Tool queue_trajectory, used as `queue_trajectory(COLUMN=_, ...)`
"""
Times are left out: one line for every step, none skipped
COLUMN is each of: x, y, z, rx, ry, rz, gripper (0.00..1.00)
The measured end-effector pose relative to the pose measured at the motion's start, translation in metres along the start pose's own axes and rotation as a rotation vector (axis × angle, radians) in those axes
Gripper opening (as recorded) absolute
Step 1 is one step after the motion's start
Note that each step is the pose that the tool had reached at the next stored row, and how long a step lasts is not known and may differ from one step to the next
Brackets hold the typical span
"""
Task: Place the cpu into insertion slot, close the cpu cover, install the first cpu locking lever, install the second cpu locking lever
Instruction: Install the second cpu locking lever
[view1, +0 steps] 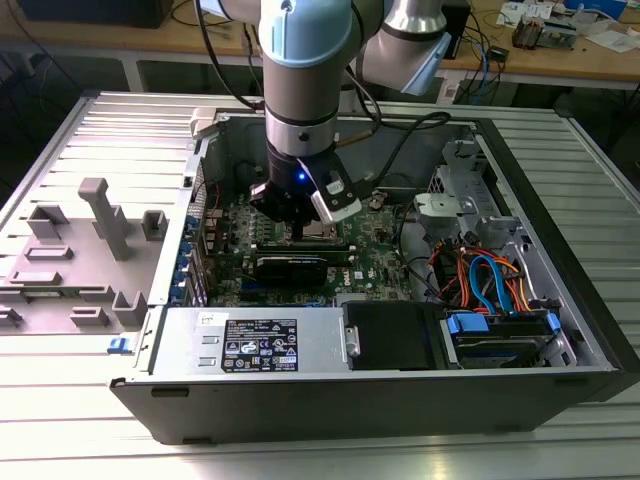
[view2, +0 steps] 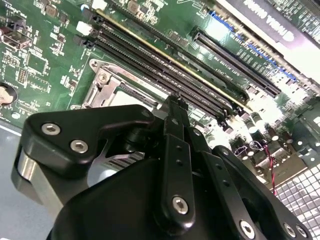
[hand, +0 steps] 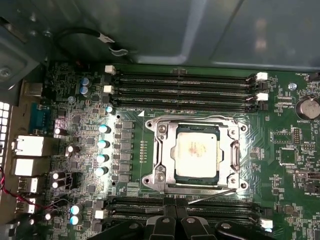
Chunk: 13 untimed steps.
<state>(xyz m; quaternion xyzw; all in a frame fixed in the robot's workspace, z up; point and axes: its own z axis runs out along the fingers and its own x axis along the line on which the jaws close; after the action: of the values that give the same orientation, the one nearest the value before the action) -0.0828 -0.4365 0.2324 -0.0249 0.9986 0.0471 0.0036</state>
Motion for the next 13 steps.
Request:
queue_trajectory(x=0.0000, y=0.0000, z=0.0000, rx=-0.0001, ry=0.0000, rz=0.000, gripper=0.11)
queue_trajectory(x=0.0000, y=0.0000, z=0.0000, rx=-0.0001, ry=0.0000, rz=0.000, gripper=0.11)
queue_trajectory(x=0.0000, y=-0.0001, z=0.0000, rx=-0.0004, ry=0.0000, rz=0.000, gripper=0.11)
queue_trajectory(x=0.0000, y=-0.0001, z=0.0000, rx=-0.0007, ry=0.0000, rz=0.000, gripper=0.11)
queue_trajectory(x=0.0000, y=-0.0001, z=0.0000, rx=-0.0008, ry=0.0000, rz=0.000, gripper=0.11)
queue_trajectory(x=0.0000, y=-0.0001, z=0.0000, rx=-0.0007, ry=0.0000, rz=0.000, gripper=0.11)
queue_trajectory(x=0.0000, y=-0.0001, z=0.0000, rx=-0.0008, ry=0.0000, rz=0.000, gripper=0.11)
queue_trajectory(x=0.0000, y=-0.0001, z=0.0000, rx=-0.0008, ry=0.0000, rz=0.000, gripper=0.11)
queue_trajectory(x=0.0000, y=-0.0001, z=0.0000, rx=-0.0008, ry=0.0000, rz=0.000, gripper=0.11)
queue_trajectory(x=0.0000, y=-0.0001, z=0.0000, rx=-0.0008, ry=0.0000, rz=0.000, gripper=0.11)
queue_trajectory(x=0.0000, y=-0.0001, z=0.0000, rx=-0.0008, ry=0.0000, rz=0.000, gripper=0.11)
queue_trajectory(x=0.0000, y=-0.0001, z=0.0000, rx=-0.0008, ry=0.0000, rz=0.000, gripper=0.11)
queue_trajectory(x=0.0000, y=-0.0001, z=0.0000, rx=-0.0008, ry=0.0000, rz=0.000, gripper=0.11)
